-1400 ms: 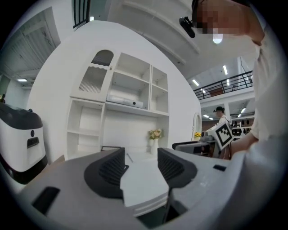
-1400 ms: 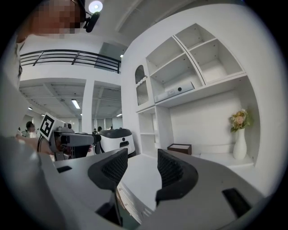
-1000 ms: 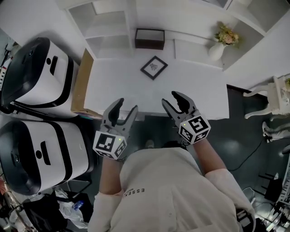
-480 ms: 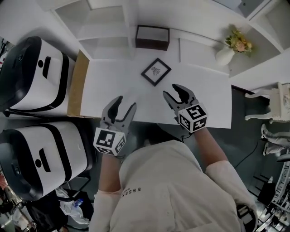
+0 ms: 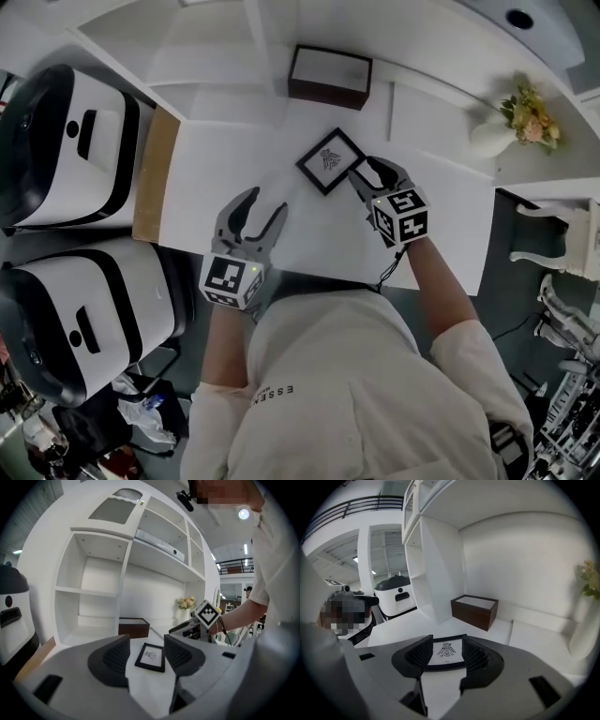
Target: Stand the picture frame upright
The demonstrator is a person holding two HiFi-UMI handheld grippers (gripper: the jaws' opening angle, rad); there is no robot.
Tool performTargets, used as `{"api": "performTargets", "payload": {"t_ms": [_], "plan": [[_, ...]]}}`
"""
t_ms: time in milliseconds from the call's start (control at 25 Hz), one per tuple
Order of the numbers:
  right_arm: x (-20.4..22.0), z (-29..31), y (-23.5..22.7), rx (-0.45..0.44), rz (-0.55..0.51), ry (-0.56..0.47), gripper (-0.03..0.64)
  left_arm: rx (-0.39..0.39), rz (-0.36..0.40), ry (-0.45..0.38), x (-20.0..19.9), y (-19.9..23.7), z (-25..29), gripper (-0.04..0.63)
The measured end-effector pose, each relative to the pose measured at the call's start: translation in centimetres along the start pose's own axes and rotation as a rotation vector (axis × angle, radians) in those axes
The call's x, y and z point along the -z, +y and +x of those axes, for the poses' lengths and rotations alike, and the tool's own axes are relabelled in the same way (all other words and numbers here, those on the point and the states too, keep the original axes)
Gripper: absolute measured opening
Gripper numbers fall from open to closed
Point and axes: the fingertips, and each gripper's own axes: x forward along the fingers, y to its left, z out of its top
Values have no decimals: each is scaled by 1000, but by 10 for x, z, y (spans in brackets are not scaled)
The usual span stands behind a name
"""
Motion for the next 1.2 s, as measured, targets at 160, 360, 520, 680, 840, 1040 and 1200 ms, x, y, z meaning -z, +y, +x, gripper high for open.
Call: {"api": "performTargets", "payload": {"t_ms": [160,360,520,680,840,1040,1200], "plan": [[20,32,-25,8,-5,90,204,-7,-34,38,17,8,21,212],[41,65,-44,10,-31,182,204,-7,-45,96,38,13,36,212],[52,83,-49,8,-59,231,202,-14,-61,127,47,16,41,212],[59,96,-58,33,-119,270,167,-14,-65,142,50,18,46,212],[61,100,-59,10,-86,270,138,-18,-70,146,50,18,47,212],[65,96,-59,4,-77,288,102,-16,-69,142,49,16,46,212],[70,90,-58,13,-33,309,77,-12,-67,136,48,14,44,212]]}}
